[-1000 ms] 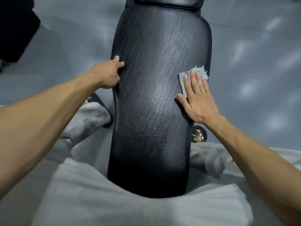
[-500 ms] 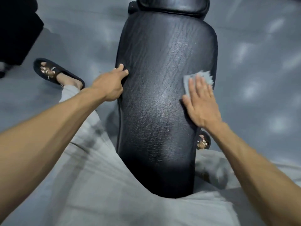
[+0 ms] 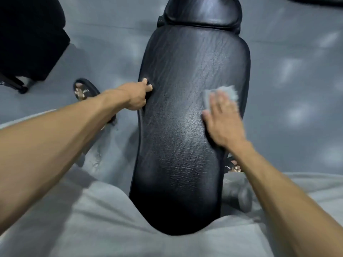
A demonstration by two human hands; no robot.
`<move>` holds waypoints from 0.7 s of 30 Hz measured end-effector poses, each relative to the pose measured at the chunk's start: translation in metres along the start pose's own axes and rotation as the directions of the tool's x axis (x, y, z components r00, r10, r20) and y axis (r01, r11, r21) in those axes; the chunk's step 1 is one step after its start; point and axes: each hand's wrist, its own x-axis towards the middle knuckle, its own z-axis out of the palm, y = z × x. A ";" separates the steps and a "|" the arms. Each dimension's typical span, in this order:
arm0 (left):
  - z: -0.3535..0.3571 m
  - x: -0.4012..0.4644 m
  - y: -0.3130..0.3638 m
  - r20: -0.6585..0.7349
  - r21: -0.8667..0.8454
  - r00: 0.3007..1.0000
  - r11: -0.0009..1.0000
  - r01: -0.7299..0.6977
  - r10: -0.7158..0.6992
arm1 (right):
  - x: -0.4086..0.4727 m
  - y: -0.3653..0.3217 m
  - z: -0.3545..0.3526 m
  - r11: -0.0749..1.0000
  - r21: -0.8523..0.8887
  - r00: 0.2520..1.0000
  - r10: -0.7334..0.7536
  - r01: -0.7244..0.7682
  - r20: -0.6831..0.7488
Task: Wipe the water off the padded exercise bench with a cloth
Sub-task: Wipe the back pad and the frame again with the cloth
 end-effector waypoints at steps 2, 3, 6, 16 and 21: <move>-0.001 -0.002 -0.007 -0.001 -0.051 1.000 0.999 -0.011 0.011 | 0.007 0.021 -0.006 0.991 0.001 0.990 0.136 -0.136 0.024; -0.001 -0.002 -0.009 -0.008 -0.080 1.000 0.997 -0.019 0.018 | 0.007 0.017 -0.006 0.986 0.013 0.985 0.166 -0.166 0.037; 0.001 0.001 -0.018 -0.039 -0.154 0.998 0.987 -0.046 0.040 | -0.006 -0.036 0.006 0.994 0.018 0.994 0.111 -0.111 0.009; 0.009 0.007 -0.037 -0.036 -0.128 0.991 0.983 -0.136 0.132 | 0.001 -0.070 0.009 0.948 -0.036 0.946 -0.311 0.316 0.093; -0.002 0.008 -0.033 -0.047 -0.086 0.989 0.986 -0.145 0.142 | 0.059 -0.029 -0.019 0.955 0.067 0.956 0.287 -0.290 0.055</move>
